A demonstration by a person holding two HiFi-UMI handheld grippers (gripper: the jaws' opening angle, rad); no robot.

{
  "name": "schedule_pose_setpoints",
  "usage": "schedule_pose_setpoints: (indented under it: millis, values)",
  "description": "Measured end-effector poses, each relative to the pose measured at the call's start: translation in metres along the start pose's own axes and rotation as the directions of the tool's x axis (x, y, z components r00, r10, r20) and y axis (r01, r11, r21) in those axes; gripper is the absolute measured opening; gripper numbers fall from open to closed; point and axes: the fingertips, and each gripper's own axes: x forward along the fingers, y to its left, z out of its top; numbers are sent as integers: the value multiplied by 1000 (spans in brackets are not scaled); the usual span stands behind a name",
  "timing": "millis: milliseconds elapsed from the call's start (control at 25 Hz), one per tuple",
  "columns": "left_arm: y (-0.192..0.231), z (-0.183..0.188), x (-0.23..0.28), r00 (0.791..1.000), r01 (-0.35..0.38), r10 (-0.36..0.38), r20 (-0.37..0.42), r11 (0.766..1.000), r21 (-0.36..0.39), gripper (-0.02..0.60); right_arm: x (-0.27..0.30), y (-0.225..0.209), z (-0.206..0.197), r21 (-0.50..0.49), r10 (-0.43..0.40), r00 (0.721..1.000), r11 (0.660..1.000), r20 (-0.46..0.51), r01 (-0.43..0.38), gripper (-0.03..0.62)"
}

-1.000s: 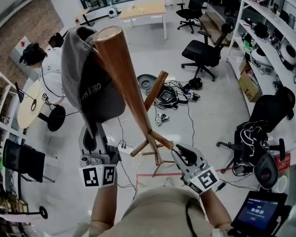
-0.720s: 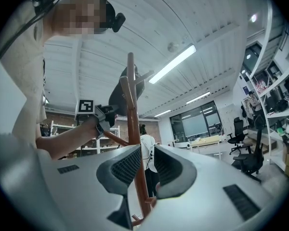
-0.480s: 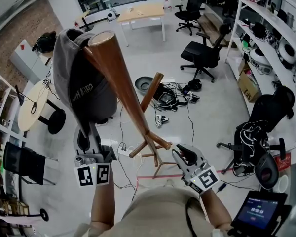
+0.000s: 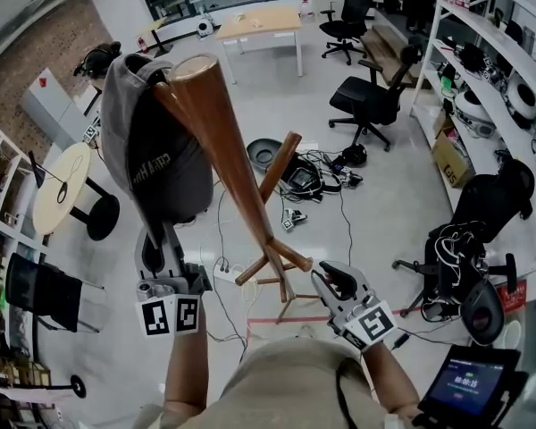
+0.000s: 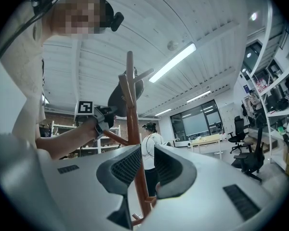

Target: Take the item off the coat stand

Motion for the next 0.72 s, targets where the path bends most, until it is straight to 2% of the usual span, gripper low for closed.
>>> schedule_pose_setpoints:
  millis: [240,720]
  values:
    - [2,-3,-1,1000,-9,9,-3,1000,4,38,0,0,2,31,-5,1000,1000,8,5,71]
    - [3,-3,-7,1000,-15,14,24,1000,18,32,-4,-1,-2,12,-3,1000,1000,-8,3,71]
